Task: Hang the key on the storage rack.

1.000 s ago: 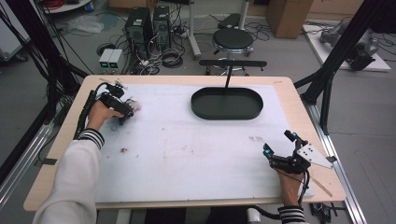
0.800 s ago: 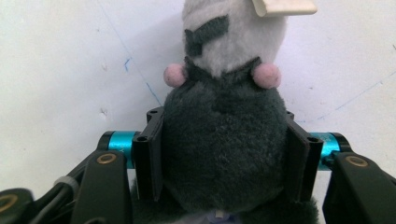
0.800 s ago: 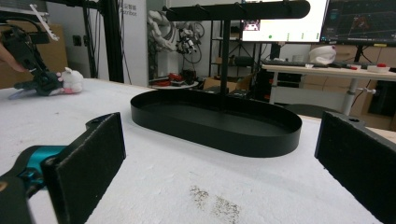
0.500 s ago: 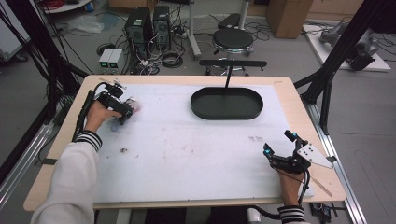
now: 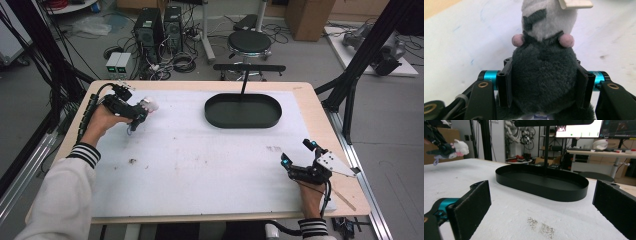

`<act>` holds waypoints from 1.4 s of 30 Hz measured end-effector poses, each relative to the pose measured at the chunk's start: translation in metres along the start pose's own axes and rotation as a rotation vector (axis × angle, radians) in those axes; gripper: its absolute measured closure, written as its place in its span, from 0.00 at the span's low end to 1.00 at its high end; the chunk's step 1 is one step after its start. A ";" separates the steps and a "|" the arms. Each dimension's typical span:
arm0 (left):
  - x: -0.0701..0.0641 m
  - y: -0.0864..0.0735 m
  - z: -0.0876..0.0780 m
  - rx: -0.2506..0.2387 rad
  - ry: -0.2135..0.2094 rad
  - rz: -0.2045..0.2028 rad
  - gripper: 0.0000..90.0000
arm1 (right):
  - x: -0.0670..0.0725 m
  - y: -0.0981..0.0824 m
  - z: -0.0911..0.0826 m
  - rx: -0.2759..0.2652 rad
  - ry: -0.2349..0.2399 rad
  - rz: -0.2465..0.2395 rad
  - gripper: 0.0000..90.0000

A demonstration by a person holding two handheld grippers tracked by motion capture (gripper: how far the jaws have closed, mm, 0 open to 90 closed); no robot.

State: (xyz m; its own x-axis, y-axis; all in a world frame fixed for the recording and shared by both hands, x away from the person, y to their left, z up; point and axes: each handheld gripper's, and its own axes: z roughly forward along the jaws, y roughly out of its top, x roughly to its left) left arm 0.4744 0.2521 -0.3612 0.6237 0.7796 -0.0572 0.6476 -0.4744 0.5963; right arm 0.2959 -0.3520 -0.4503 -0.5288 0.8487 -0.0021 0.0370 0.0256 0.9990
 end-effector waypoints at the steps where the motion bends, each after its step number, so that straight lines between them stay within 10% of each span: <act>1: -0.002 0.001 -0.002 -0.007 -0.004 0.009 0.49 | 0.000 0.001 0.000 0.006 0.004 0.003 0.01; 15: -0.063 0.020 -0.035 -0.129 -0.145 0.181 0.49 | 0.002 0.055 0.012 0.073 0.146 -0.029 0.01; 24: -0.097 0.026 -0.045 -0.151 -0.216 0.296 0.49 | 0.016 0.103 0.040 0.152 0.336 -0.064 0.01; 42: -0.142 0.033 -0.040 -0.182 -0.338 0.395 0.49 | 0.046 0.146 0.084 0.251 0.525 -0.154 0.01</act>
State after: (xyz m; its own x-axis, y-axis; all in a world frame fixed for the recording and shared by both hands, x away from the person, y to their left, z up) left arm 0.3903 0.1423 -0.3011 0.9294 0.3672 -0.0372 0.2682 -0.6026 0.7516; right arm 0.3482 -0.2644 -0.3088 -0.8897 0.4526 -0.0596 0.0920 0.3056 0.9477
